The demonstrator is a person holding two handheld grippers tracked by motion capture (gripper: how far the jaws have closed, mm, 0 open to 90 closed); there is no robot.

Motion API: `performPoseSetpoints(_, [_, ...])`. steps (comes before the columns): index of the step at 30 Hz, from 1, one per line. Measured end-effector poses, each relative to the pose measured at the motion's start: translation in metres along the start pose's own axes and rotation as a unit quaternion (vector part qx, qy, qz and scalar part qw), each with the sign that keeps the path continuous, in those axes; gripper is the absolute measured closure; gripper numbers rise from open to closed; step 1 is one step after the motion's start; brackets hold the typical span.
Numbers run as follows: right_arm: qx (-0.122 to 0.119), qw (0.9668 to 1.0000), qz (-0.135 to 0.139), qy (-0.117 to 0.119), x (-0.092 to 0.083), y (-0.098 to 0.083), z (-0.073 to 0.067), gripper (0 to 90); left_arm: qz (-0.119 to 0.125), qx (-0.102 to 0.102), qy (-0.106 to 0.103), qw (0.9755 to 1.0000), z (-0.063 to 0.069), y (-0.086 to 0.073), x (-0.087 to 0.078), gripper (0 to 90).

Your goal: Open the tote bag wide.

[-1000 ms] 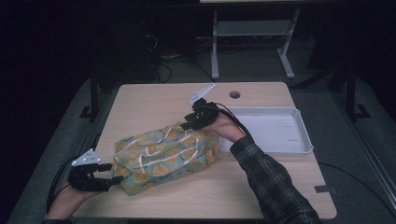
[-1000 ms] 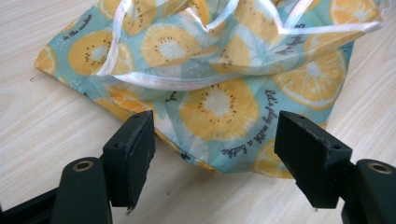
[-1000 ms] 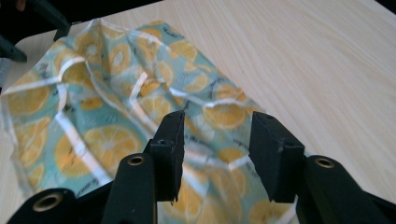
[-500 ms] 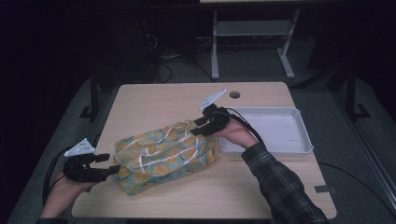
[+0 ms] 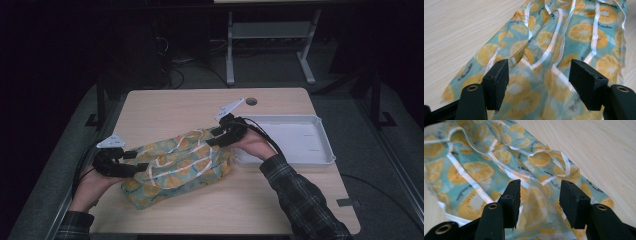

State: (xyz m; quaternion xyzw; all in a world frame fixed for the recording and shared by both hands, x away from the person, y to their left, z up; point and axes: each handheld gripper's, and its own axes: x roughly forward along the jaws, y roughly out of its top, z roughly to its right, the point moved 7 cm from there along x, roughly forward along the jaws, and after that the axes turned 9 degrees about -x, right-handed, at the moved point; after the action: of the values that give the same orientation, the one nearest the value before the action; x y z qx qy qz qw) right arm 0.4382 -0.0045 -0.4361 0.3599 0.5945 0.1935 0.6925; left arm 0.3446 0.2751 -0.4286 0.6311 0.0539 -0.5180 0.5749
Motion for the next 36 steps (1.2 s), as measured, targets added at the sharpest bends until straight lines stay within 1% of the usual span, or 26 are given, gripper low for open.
performPoseSetpoints(1, [-0.003,1.0000,-0.002,0.000,0.001,-0.001,0.001,51.4,-0.001,-0.001,-0.001,1.0000,0.001,0.001,0.004,32.7])
performPoseSetpoints(2, [0.000,1.0000,-0.004,0.004,0.004,-0.002,0.000,51.4,-0.004,0.000,-0.002,1.0000,0.001,0.001,0.006,33.1])
performPoseSetpoints(3, [0.012,0.9999,-0.005,0.008,0.005,-0.002,-0.003,51.7,-0.006,-0.002,-0.002,1.0000,0.001,0.000,0.007,33.8])
performPoseSetpoints(4, [0.009,0.9999,-0.006,0.008,0.007,-0.003,-0.003,52.1,-0.009,-0.003,-0.002,1.0000,0.001,-0.001,0.009,33.9])
performPoseSetpoints(5, [-0.003,0.9999,-0.009,0.006,0.009,-0.005,-0.001,52.6,-0.009,-0.003,-0.004,0.9999,0.001,-0.002,0.010,34.3])
performPoseSetpoints(6, [0.005,0.9999,-0.014,0.008,0.011,-0.006,-0.003,54.2,-0.011,-0.006,-0.004,0.9999,0.000,-0.003,0.011,35.4])
performPoseSetpoints(7, [-0.004,0.9998,-0.016,0.008,0.013,-0.008,-0.002,56.9,-0.012,-0.009,-0.005,0.9999,0.000,-0.004,0.012,36.0])
performPoseSetpoints(9, [0.001,0.9998,-0.015,0.010,0.014,-0.009,-0.003,63.2,-0.017,-0.011,-0.005,0.9998,-0.001,-0.007,0.013,38.2])
performPoseSetpoints(10, [-0.005,0.9998,-0.017,0.010,0.015,-0.011,-0.002,67.1,-0.019,-0.012,-0.006,0.9997,-0.002,-0.009,0.013,39.2])
performPoseSetpoints(11, [0.001,0.9997,-0.020,0.012,0.015,-0.012,-0.003,69.7,-0.020,-0.013,-0.005,0.9997,-0.002,-0.010,0.014,39.8])
performPoseSetpoints(12, [-0.004,0.9997,-0.021,0.012,0.015,-0.013,-0.002,72.7,-0.022,-0.013,-0.005,0.9997,-0.003,-0.011,0.014,40.4])
performPoseSetpoints(15, [-0.001,0.9995,-0.026,0.016,0.015,-0.015,-0.003,81.3,-0.025,-0.015,-0.007,0.9996,-0.003,-0.012,0.014,42.4])
performPoseSetpoints(18, [-0.011,0.9995,-0.023,0.015,0.015,-0.015,-0.003,87.4,-0.025,-0.016,-0.009,0.9995,-0.002,-0.012,0.015,43.9])
performPoseSetpoints(19, [-0.014,0.9996,-0.020,0.015,0.014,-0.015,-0.003,88.0,-0.027,-0.012,-0.011,0.9995,-0.002,-0.012,0.016,43.9])
performPoseSetpoints(20, [-0.012,0.9997,-0.018,0.014,0.014,-0.014,-0.004,88.4,-0.027,-0.014,-0.012,0.9995,-0.001,-0.012,0.017,44.2])
performPoseSetpoints(21, [-0.018,0.9996,-0.016,0.012,0.013,-0.014,-0.003,88.5,-0.030,-0.011,-0.014,0.9994,0.000,-0.012,0.018,44.7])
performPoseSetpoints(25, [-0.012,0.9998,-0.011,0.011,0.011,-0.013,-0.005,88.8,-0.036,-0.009,-0.022,0.9991,0.003,-0.011,0.023,48.3])
performPoseSetpoints(27, [-0.013,0.9998,-0.009,0.011,0.010,-0.013,-0.004,88.8,-0.044,-0.009,-0.022,0.9988,0.004,-0.012,0.026,54.7])
performPoseSetpoints(29, [-0.010,0.9999,-0.008,0.011,0.009,-0.013,-0.005,88.9,-0.048,-0.008,-0.026,0.9985,0.004,-0.013,0.027,64.7])
performPoseSetpoints(30, [-0.014,0.9998,-0.007,0.010,0.008,-0.013,-0.004,89.0,-0.051,-0.006,-0.027,0.9983,0.004,-0.013,0.027,71.0])
performPoseSetpoints(32, [-0.015,0.9998,-0.006,0.007,0.007,-0.014,-0.004,89.1,-0.052,-0.002,-0.026,0.9983,0.004,-0.013,0.027,83.2])
performPoseSetpoints(33, [-0.013,0.9999,-0.005,0.007,0.006,-0.013,-0.004,89.2,-0.048,-0.003,-0.028,0.9985,0.004,-0.012,0.026,87.4])
performPoseSetpoints(34, [-0.013,0.9999,-0.002,0.007,0.006,-0.013,-0.005,89.3,-0.044,-0.005,-0.026,0.9987,0.003,-0.011,0.025,88.8])
performPoseSetpoints(35, [-0.006,0.9999,-0.002,0.008,0.004,-0.012,-0.006,89.3,-0.042,-0.003,-0.026,0.9988,0.003,-0.010,0.023,89.2])
performPoseSetpoints(36, [-0.015,0.9999,-0.002,0.006,0.003,-0.013,-0.005,89.4,-0.033,-0.005,-0.025,0.9991,0.003,-0.009,0.020,89.3])
